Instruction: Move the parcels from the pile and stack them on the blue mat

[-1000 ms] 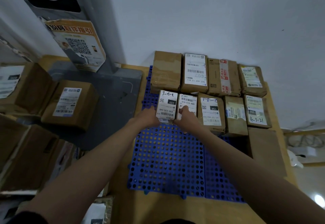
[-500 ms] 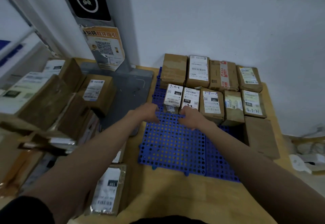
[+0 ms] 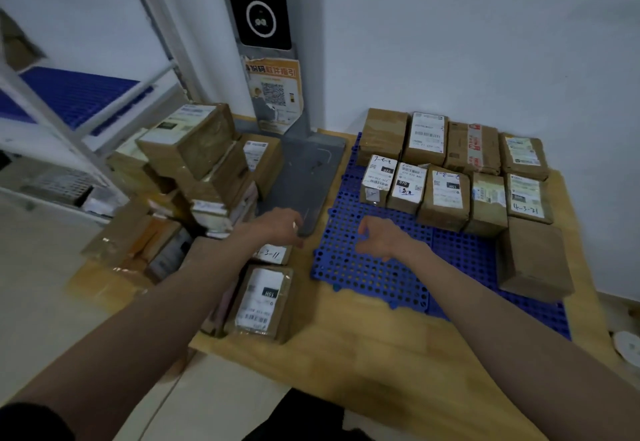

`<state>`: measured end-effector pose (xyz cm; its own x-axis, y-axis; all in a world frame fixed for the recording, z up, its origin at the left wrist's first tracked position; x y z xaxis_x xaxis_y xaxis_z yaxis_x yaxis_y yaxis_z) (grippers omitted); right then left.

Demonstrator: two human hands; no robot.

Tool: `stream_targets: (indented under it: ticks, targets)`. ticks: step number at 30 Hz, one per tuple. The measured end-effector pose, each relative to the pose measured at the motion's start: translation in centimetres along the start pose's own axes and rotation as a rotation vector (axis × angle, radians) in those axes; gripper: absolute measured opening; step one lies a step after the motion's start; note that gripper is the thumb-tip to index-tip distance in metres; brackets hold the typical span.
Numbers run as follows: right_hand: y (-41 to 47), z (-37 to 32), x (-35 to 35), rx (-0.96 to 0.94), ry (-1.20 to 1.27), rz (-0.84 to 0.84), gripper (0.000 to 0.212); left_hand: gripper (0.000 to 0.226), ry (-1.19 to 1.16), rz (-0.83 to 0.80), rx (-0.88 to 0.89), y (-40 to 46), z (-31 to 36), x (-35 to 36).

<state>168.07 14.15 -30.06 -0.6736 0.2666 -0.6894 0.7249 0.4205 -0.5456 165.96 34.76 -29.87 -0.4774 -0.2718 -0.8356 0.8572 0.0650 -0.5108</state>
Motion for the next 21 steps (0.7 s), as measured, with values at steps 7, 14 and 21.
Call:
stream_targets:
  ticks: [7,14,21]
  targets:
    - [-2.7,-3.1,6.1,-0.027,0.024,-0.043,0.036,0.064,-0.033,-0.016,-0.09,-5.5,-4.7,4.5]
    - [-2.6,-4.9,11.3,0.004,0.016,-0.086,0.03,0.064,-0.037,-0.072,-0.152,-7.9,-8.0,8.6]
    - [-0.9,-6.4,17.0,0.077,0.168,-0.132,0.048,0.072,-0.075,-0.136,-0.165,-8.3,-9.7,11.9]
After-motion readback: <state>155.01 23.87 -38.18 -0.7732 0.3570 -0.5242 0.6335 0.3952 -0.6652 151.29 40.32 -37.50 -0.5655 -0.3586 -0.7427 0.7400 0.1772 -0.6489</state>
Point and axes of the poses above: each hand's wrist, its own y-axis towards the middle knuckle, its own x-axis out of the palm, z = x × y, the point moved 7 cm from there along y, towards the middle knuckle, and after that the axes turned 3 degrees about -x, right-handed, at the moved point
